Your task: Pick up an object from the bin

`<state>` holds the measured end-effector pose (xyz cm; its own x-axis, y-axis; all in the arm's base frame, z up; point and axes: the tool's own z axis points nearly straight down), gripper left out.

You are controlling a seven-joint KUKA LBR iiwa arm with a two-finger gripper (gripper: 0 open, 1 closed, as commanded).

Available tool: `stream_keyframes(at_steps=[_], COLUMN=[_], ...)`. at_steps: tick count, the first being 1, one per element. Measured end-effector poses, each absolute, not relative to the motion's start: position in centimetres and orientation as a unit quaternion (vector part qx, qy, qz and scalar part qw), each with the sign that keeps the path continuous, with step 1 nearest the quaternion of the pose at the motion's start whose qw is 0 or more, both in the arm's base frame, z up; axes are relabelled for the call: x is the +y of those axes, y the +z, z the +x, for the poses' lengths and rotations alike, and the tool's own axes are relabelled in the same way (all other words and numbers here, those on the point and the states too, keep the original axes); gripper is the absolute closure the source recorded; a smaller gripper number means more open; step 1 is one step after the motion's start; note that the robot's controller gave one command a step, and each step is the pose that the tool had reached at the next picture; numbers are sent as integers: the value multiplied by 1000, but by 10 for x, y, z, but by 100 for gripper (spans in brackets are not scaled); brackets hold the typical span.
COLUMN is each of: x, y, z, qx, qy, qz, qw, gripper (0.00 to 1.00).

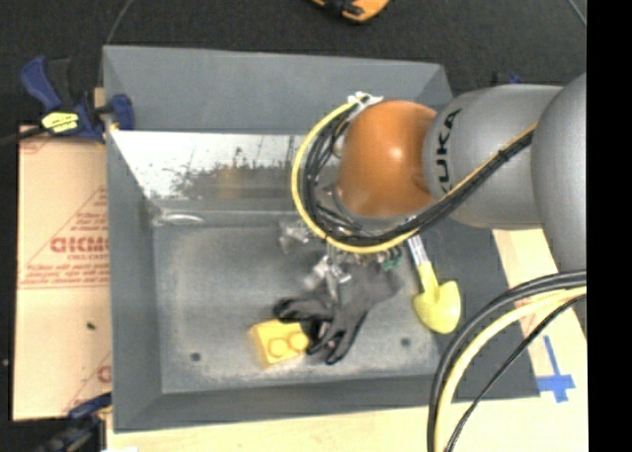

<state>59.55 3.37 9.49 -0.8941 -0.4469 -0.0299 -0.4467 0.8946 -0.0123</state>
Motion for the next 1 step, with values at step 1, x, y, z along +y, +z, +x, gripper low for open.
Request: stream_keyframes(at_steps=[1], x=[35], y=[98], z=[536], qx=[967], qy=[-3], qz=[-254], qw=[16], gripper=[0])
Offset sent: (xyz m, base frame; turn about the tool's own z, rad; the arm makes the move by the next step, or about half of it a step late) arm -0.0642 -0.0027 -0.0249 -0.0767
